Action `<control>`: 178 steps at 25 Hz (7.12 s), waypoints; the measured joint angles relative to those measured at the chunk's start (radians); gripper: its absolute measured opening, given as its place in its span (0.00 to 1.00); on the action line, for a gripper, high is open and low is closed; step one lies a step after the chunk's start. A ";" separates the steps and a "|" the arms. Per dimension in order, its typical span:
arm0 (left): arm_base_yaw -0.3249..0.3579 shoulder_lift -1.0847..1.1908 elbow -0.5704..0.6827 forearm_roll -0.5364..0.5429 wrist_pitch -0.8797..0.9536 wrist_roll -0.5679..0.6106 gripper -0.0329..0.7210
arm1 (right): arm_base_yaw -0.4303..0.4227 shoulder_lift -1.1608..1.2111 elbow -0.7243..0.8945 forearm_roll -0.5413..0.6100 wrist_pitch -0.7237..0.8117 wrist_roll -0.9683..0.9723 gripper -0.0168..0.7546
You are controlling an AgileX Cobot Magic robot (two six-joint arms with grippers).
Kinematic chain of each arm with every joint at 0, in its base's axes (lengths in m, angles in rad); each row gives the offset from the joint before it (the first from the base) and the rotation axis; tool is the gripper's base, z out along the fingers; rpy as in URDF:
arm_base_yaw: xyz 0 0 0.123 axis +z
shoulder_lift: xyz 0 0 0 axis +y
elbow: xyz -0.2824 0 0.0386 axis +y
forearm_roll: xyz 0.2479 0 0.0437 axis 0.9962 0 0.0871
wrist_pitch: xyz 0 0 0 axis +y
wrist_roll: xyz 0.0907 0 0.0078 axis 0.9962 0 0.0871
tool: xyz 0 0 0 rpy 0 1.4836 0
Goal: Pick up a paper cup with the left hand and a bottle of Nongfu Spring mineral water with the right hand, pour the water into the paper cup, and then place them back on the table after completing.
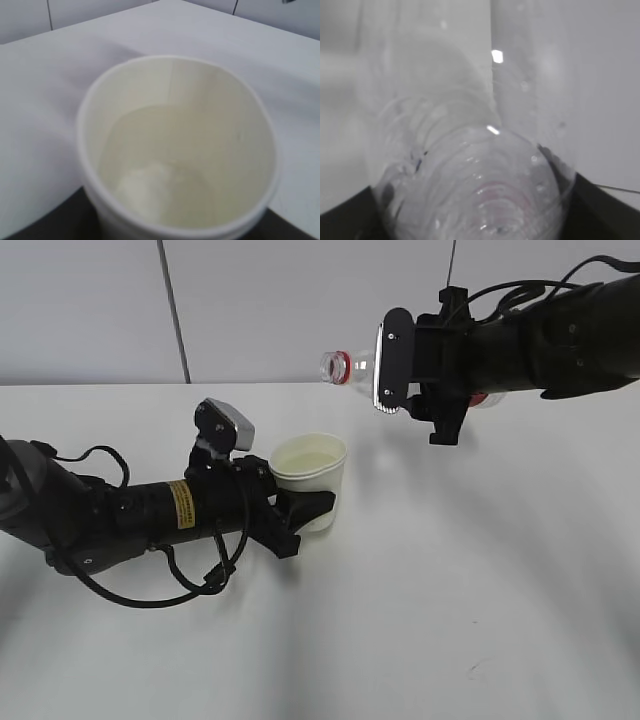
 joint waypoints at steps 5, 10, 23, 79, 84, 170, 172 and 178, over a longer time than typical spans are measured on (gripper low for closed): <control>0.000 0.000 0.000 -0.007 0.000 0.000 0.53 | 0.000 0.000 0.000 0.000 -0.018 0.140 0.65; 0.000 0.000 0.000 -0.010 0.000 0.000 0.53 | 0.000 0.000 0.000 0.000 -0.025 0.261 0.65; 0.000 0.000 0.000 -0.034 0.000 0.000 0.53 | 0.000 0.000 0.000 0.000 -0.025 0.594 0.65; 0.185 0.000 0.000 -0.031 0.034 0.027 0.53 | -0.272 0.168 -0.002 0.468 -0.835 0.468 0.65; 0.208 0.000 0.000 -0.045 0.034 0.051 0.53 | -0.272 0.170 -0.002 0.479 -0.860 0.428 0.65; 0.252 0.103 -0.018 -0.367 -0.063 0.240 0.70 | -0.272 0.170 -0.002 0.522 -0.917 0.368 0.65; 0.252 0.103 -0.018 -0.367 -0.063 0.240 0.72 | -0.272 0.170 -0.002 0.522 -0.917 0.368 0.65; 0.252 0.103 -0.018 -0.372 -0.065 0.240 0.74 | -0.272 0.170 -0.002 0.522 -0.916 0.366 0.65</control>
